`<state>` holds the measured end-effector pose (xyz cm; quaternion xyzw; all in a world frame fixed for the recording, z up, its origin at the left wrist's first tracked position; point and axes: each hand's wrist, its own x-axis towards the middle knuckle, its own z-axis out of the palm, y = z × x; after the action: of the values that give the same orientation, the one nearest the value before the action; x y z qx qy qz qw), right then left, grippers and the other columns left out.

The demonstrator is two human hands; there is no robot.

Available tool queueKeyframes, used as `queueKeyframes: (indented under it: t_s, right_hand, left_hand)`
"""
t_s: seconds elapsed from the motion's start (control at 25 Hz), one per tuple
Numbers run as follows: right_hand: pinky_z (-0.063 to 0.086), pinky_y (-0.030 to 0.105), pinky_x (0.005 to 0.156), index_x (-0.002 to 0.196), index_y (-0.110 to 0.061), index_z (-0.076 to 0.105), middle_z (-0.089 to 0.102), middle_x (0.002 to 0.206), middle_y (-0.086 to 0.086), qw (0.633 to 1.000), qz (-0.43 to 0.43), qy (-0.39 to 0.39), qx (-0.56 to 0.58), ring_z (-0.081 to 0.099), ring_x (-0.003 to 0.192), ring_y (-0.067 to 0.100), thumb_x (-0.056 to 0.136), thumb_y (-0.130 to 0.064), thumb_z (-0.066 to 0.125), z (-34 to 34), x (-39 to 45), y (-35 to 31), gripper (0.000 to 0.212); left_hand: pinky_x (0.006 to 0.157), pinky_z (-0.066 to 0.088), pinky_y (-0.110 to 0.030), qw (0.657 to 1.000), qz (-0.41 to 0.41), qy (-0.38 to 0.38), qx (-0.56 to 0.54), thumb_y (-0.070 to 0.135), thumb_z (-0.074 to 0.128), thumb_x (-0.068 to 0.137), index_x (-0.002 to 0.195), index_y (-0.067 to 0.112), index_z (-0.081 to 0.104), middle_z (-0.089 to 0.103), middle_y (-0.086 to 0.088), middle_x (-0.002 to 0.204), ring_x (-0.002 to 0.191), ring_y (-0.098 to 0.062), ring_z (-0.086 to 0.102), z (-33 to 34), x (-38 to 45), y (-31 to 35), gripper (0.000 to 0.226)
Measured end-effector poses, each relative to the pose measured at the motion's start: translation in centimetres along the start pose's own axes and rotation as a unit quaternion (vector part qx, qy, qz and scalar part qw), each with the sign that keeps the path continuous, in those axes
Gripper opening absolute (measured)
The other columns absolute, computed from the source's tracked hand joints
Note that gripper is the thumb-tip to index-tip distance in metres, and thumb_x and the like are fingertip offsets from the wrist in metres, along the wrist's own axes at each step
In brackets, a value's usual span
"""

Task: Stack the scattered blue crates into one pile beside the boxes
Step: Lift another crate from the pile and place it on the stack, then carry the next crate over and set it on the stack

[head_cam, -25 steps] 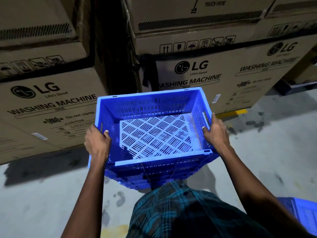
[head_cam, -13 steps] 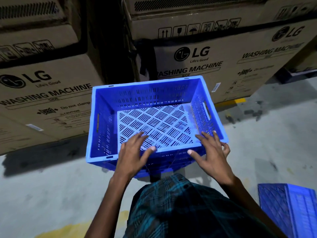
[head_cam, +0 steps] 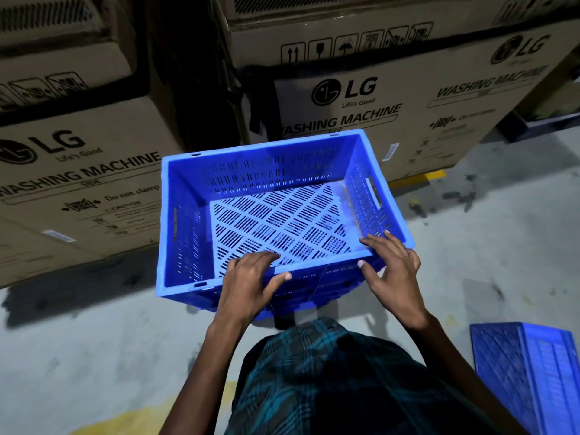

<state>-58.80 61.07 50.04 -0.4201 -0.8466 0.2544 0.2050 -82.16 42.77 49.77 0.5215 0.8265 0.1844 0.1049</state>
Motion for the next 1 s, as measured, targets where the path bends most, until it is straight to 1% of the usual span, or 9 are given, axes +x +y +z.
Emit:
queueKeyframes:
  t_s: [0.08, 0.16, 0.28, 0.44, 0.56, 0.64, 0.76, 0.92, 1.0]
  right_hand:
    - [0.034, 0.043, 0.113, 0.122, -0.019, 0.068, 0.066, 0.128, -0.003, 0.999, -0.026, 0.02, 0.042, 0.049, 0.131, 0.018, 0.085, -0.018, 0.069, -0.3, -0.8, 0.2, 0.037]
    - [0.038, 0.037, 0.111, 0.122, -0.013, 0.068, 0.067, 0.125, 0.0, 0.997, -0.043, 0.038, 0.059, 0.052, 0.124, 0.014, 0.086, -0.008, 0.069, -0.7, -1.6, 0.4, 0.036]
    - [0.039, 0.024, 0.108, 0.122, -0.011, 0.067, 0.067, 0.122, 0.0, 0.995, -0.04, 0.073, 0.062, 0.052, 0.119, 0.009, 0.087, -0.007, 0.064, -2.3, -3.2, 0.9, 0.036]
    - [0.049, 0.028, 0.092, 0.124, -0.011, 0.066, 0.068, 0.121, -0.001, 0.993, 0.012, 0.101, 0.061, 0.06, 0.113, 0.014, 0.087, -0.006, 0.064, -5.9, -6.9, 3.5, 0.037]
    - [0.051, 0.022, 0.083, 0.129, -0.02, 0.062, 0.066, 0.124, -0.008, 0.987, 0.09, 0.108, 0.074, 0.062, 0.108, 0.01, 0.091, -0.008, 0.064, -9.9, -11.8, 7.3, 0.04]
    - [0.05, 0.019, 0.079, 0.134, -0.027, 0.057, 0.065, 0.125, -0.014, 0.976, 0.144, 0.116, 0.113, 0.063, 0.105, 0.006, 0.095, -0.016, 0.063, -12.7, -15.6, 9.8, 0.041]
    - [0.052, 0.021, 0.076, 0.138, -0.029, 0.053, 0.065, 0.124, -0.016, 0.948, 0.23, 0.179, 0.126, 0.065, 0.102, 0.006, 0.096, -0.028, 0.062, -17.7, -22.6, 14.1, 0.043]
    - [0.048, 0.012, 0.072, 0.14, -0.022, 0.051, 0.066, 0.123, -0.007, 0.885, 0.352, 0.275, 0.134, 0.066, 0.097, 0.004, 0.094, -0.02, 0.065, -22.4, -32.1, 18.2, 0.048]
    - [0.05, 0.017, 0.071, 0.141, -0.022, 0.051, 0.066, 0.121, -0.008, 0.849, 0.4, 0.316, 0.137, 0.067, 0.096, 0.003, 0.094, -0.017, 0.066, -23.9, -36.2, 19.5, 0.05]
  left_hand:
    - [0.095, 0.039, -0.036, 1.0, 0.011, 0.012, -0.009, 0.066, 0.046, 0.091, 0.124, 0.024, 0.064, 0.067, 0.006, 0.125, 0.117, -0.016, 0.06, -0.1, 0.0, 0.6, 0.056]
    - [0.092, 0.037, -0.033, 0.999, 0.036, 0.021, -0.01, 0.06, 0.047, 0.093, 0.123, 0.023, 0.065, 0.067, 0.005, 0.126, 0.117, -0.017, 0.06, 0.1, 0.2, 2.0, 0.05]
    - [0.089, 0.042, -0.036, 0.994, 0.097, 0.041, -0.025, 0.049, 0.05, 0.096, 0.121, 0.022, 0.066, 0.065, 0.005, 0.129, 0.117, -0.016, 0.059, 0.5, 0.6, 5.0, 0.039]
    - [0.085, 0.045, -0.036, 0.98, 0.184, 0.025, -0.069, 0.041, 0.054, 0.098, 0.118, 0.021, 0.068, 0.067, 0.006, 0.124, 0.115, -0.014, 0.06, 1.9, 1.7, 11.3, 0.032]
    - [0.082, 0.049, -0.038, 0.96, 0.262, -0.03, -0.091, 0.038, 0.054, 0.098, 0.116, 0.021, 0.067, 0.07, 0.007, 0.118, 0.111, -0.015, 0.063, 4.5, 2.6, 17.8, 0.028]
    - [0.083, 0.051, -0.037, 0.943, 0.31, -0.066, -0.103, 0.038, 0.053, 0.098, 0.116, 0.021, 0.067, 0.07, 0.006, 0.117, 0.109, -0.017, 0.065, 6.7, 3.1, 22.1, 0.028]
    - [0.094, 0.051, -0.038, 0.898, 0.391, -0.13, -0.154, 0.035, 0.056, 0.097, 0.118, 0.019, 0.068, 0.069, 0.003, 0.122, 0.115, -0.016, 0.063, 11.4, 3.5, 30.6, 0.029]
    - [0.098, 0.05, -0.038, 0.833, 0.458, -0.228, -0.211, 0.036, 0.057, 0.096, 0.119, 0.021, 0.069, 0.068, 0.006, 0.124, 0.116, -0.013, 0.063, 17.1, 1.0, 42.9, 0.029]
    - [0.095, 0.051, -0.033, 0.797, 0.484, -0.268, -0.241, 0.035, 0.059, 0.095, 0.117, 0.021, 0.069, 0.069, 0.007, 0.12, 0.109, -0.013, 0.065, 19.1, -1.5, 48.4, 0.028]
